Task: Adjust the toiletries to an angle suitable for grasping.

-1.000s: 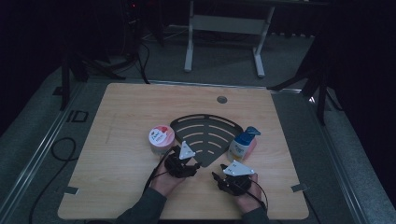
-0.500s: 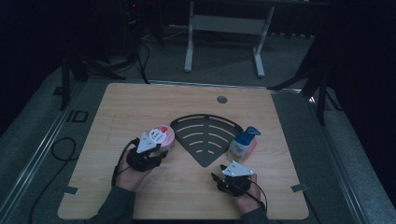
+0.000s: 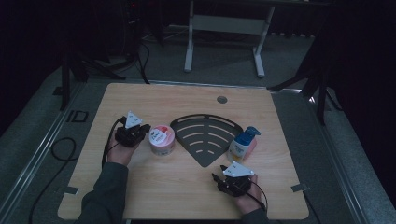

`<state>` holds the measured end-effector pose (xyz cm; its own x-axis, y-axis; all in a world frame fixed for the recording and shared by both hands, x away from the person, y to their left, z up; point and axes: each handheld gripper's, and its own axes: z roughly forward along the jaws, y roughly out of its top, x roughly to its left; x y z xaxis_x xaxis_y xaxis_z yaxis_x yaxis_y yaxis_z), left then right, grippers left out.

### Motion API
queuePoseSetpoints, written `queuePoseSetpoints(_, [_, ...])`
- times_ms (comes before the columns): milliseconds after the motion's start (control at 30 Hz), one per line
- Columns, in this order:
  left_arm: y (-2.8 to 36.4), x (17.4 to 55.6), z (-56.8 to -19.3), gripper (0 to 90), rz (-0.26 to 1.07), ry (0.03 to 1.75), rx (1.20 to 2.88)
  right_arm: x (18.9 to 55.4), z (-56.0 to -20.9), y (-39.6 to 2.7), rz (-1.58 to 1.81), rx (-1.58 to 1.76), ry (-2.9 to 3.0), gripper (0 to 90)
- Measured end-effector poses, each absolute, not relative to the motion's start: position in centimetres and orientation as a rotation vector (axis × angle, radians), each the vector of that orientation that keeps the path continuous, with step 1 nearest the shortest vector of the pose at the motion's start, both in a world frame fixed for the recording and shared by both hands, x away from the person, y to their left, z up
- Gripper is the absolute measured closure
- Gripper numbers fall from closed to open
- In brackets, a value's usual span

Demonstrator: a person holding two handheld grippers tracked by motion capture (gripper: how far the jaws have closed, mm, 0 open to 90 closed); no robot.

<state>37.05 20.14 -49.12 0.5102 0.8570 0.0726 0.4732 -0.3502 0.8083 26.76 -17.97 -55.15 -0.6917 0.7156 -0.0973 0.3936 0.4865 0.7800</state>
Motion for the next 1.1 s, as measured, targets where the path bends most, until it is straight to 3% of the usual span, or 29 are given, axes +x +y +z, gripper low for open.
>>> queuePoseSetpoints(233, [20.8,40.2,-49.4,89.8,0.655,1.135,2.005,26.8,-55.2,-18.0,1.066,0.932,2.321,52.6])
queuePoseSetpoints(500, [20.6,43.2,-50.2,89.8,0.608,1.060,2.143,26.8,-55.3,-18.0,1.062,0.931,2.325,52.6])
queuePoseSetpoints(1100, [17.6,43.7,-49.6,89.9,0.541,0.864,2.306,26.8,-55.3,-18.1,1.062,0.932,2.323,52.5])
